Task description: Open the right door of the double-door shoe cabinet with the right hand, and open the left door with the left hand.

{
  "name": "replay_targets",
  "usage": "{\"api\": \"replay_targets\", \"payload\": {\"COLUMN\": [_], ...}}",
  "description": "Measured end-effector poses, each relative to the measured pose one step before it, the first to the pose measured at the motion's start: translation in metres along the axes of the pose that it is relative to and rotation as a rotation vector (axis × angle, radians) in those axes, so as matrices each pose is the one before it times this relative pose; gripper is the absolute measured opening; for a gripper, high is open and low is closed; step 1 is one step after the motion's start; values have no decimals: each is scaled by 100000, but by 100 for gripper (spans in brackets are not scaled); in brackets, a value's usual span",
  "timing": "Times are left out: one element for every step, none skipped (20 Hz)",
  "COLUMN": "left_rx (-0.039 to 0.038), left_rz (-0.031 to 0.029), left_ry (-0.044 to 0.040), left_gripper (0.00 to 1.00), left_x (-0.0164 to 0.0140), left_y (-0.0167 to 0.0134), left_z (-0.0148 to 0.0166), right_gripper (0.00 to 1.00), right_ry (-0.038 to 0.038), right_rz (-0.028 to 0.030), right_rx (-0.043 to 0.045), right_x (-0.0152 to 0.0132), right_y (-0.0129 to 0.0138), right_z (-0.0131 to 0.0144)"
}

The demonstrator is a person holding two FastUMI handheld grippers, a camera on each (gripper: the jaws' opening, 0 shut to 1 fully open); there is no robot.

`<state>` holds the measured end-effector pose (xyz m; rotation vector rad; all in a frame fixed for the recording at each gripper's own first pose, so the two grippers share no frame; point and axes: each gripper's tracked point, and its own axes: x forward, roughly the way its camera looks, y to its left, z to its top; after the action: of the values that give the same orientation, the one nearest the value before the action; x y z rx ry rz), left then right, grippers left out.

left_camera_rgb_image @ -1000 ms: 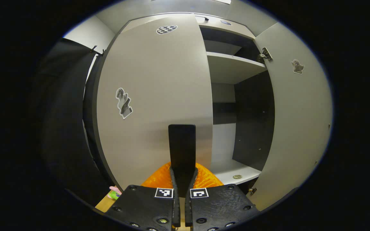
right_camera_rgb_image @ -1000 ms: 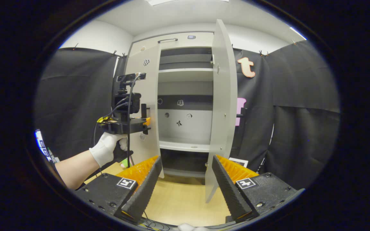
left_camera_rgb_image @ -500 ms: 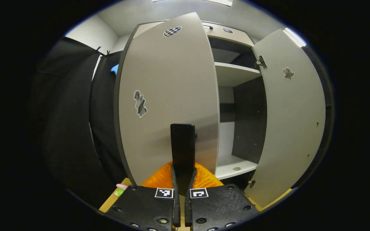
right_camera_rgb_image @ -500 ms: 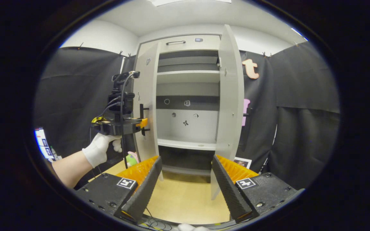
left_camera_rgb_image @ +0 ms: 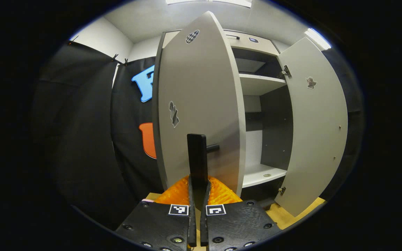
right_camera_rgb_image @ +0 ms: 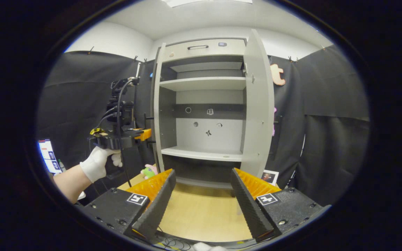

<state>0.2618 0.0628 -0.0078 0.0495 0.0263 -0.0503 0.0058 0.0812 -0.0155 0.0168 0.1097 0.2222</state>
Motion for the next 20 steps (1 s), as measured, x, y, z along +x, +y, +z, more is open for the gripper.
{"api": "replay_targets", "payload": {"left_rx": [-260,-565,-1107,-352,162,492,49,-91,-114,-156,-241,-208,-336,44,179,674,716,335,-47,-888], "left_rz": [491,163,519,171,359,206,96,-103,-275,5,63,-32,-7,-106,123,206,315,810,1010,1079], "left_ry": [-66,106,383,173,-239,-63,-126,36,-251,167,-181,115,-438,-155,-113,-138,-272,279,-288,191], "left_gripper": [4,0,0,0,0,0,0,0,0,0,0,0,0,0,0,0,0,8,0,0], "left_x": [-341,45,-212,-189,-249,-154,-205,-208,-52,-86,-167,-211,-89,-119,-43,-41,-100,18,21,-10], "left_y": [608,400,358,290,393,317,313,340,501,528,553,536,509,488,732,606,774,711,944,767], "left_z": [-11,1,-82,-50,-22,-28,-9,30,-57,-50,-47,-130,-34,-108,42,-71,-108,-134,-101,-249], "right_gripper": [96,98,96,96,98,98,98,96,96,98,96,99,98,98,99,98,98,98,98,96], "right_ry": [56,18,27,36,-116,-118,-138,118,29,-113,5,-54,-34,-7,114,14,100,-10,139,62], "right_rz": [482,503,398,410,382,253,111,138,218,175,149,49,115,220,210,225,250,125,347,286], "right_rx": [31,43,-18,-70,-16,2,-12,5,177,186,-126,-154,-33,146,86,24,-154,-162,-229,-221], "right_x": [-39,7,-74,-46,-52,46,65,66,26,20,-3,57,31,34,53,132,64,87,87,84], "right_y": [261,272,214,144,159,172,139,42,80,88,109,91,132,170,180,175,138,93,182,218], "right_z": [-75,-41,11,-85,55,9,82,-92,24,20,-11,-42,50,-94,-22,99,-38,-13,-27,22]}}
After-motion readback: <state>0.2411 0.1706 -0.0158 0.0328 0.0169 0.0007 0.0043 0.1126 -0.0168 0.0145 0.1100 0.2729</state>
